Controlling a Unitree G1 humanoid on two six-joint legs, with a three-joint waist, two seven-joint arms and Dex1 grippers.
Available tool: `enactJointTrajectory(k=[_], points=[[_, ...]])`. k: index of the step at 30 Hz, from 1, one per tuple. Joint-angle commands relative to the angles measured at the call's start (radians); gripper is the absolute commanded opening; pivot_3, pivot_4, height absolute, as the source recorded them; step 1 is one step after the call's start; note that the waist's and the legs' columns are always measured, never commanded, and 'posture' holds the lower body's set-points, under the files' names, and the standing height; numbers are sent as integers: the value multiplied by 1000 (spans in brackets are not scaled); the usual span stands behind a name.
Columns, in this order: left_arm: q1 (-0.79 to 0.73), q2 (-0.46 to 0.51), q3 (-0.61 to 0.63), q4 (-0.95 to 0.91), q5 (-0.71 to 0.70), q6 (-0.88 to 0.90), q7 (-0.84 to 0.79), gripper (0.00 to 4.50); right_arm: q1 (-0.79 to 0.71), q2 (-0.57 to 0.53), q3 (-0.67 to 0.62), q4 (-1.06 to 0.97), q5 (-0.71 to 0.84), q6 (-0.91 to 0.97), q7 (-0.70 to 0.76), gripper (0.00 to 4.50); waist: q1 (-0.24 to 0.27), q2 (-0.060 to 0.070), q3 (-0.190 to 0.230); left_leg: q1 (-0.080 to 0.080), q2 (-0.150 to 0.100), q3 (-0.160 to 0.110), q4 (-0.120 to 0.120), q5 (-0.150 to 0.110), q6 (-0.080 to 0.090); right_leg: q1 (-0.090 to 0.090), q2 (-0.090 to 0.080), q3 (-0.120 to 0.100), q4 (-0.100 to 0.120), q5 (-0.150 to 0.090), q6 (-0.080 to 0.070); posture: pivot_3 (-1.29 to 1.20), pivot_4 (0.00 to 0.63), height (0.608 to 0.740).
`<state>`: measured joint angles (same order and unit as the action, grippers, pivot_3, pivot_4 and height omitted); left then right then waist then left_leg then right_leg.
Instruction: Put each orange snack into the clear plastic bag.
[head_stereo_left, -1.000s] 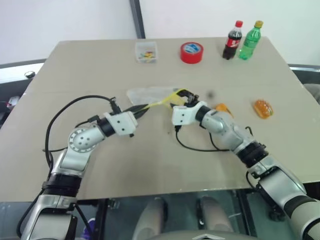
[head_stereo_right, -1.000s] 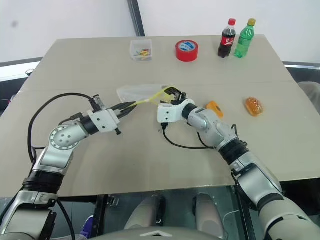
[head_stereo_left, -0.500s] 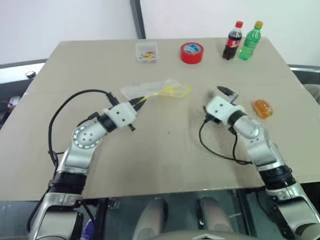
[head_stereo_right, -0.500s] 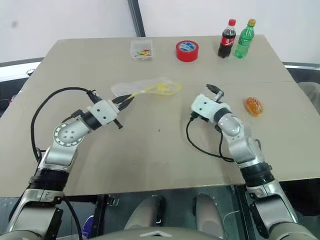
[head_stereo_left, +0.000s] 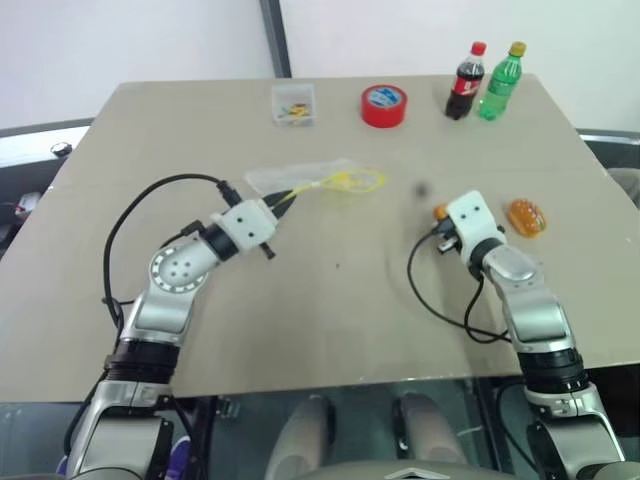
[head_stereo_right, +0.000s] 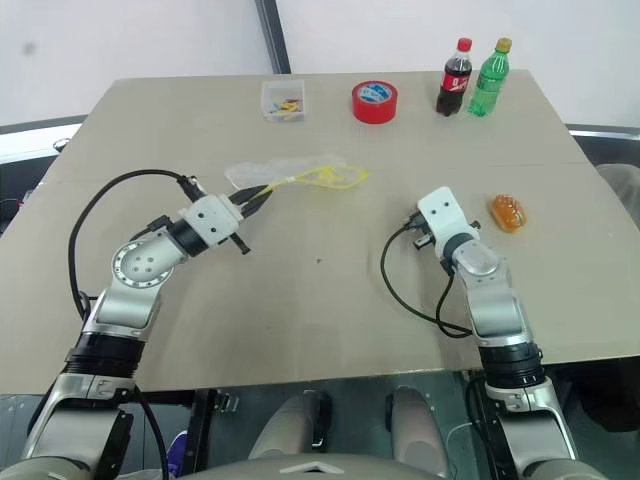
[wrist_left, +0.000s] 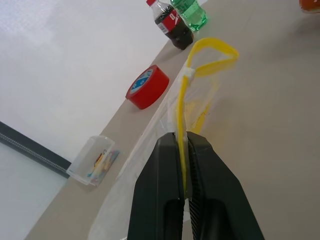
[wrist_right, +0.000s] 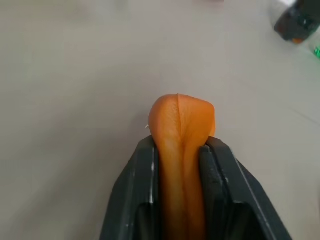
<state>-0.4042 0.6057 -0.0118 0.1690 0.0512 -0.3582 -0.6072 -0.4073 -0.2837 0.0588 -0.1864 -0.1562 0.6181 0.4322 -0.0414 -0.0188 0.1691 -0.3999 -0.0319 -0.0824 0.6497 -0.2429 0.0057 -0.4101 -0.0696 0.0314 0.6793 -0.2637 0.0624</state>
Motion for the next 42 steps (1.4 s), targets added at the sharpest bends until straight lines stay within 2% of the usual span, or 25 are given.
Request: enactJointTrajectory(k=[1, 10, 19, 23, 26, 29, 34, 39, 42], points=[[2, -4, 4, -55, -18, -3, -1, 0, -51, 12, 51, -132, 84, 9, 81, 1007, -2, 0, 0, 0, 0, 0, 0, 0, 0, 0, 0, 0, 0, 0, 0, 0, 150, 740], [34, -9, -15, -115, -38, -51, -44, 0, -192, 40, 176, -21, 99, -52, 112, 1007, 5, 0, 0, 0, 0, -1, 0, 0, 0, 0, -1, -1, -1, 0, 0, 0, 150, 740], [97, 19, -31, -105, -50, -220, -106, 0, -220, 7, 232, 49, 107, -123, 187, 1007, -1, 0, 0, -1, 1, -1, 0, 0, 0, 0, 0, -1, -1, 0, 0, 0, 150, 740], [110, 31, -33, -66, -56, -269, -124, 0, -226, -48, 283, 81, 68, -264, 239, 1007, 1, 0, 0, -1, 1, -1, 0, 0, 0, 0, -1, -1, -1, 0, 0, 0, 150, 740], [116, 47, -41, -48, -70, -304, -156, 0, -229, -40, 273, 104, 67, -288, 216, 1007, 0, 0, 0, -1, 0, -1, 0, 0, 0, 0, -1, -1, -1, 0, 0, 0, 150, 740], [131, 63, -52, -41, -109, -309, -204, 0, -242, 24, 198, 126, 135, -221, 174, 1007, -2, 0, 0, -1, 1, -1, 0, 0, 0, 0, -1, -1, -1, 0, 0, 0, 150, 740], [114, 78, -70, -6, -181, -302, -298, 0, -228, 35, 183, 125, 146, -212, 169, 1007, 3, 0, 0, -1, 1, -1, 0, 0, 0, 0, -1, -1, -1, 0, 0, 0, 150, 740], [63, 87, -65, 39, -261, -268, -391, 0, -208, -39, 269, 138, 38, -381, 183, 1007, 2, 0, 0, -1, 0, -2, 0, 0, 0, 0, -1, -2, -1, 0, 0, 0, 150, 740], [39, 82, -73, 59, -289, -285, -446, 0, -205, -37, 295, 163, 19, -437, 177, 1007, -3, 0, 0, -1, 0, -1, 0, 0, 0, 0, 0, -2, -1, 0, 0, 0, 150, 740]])
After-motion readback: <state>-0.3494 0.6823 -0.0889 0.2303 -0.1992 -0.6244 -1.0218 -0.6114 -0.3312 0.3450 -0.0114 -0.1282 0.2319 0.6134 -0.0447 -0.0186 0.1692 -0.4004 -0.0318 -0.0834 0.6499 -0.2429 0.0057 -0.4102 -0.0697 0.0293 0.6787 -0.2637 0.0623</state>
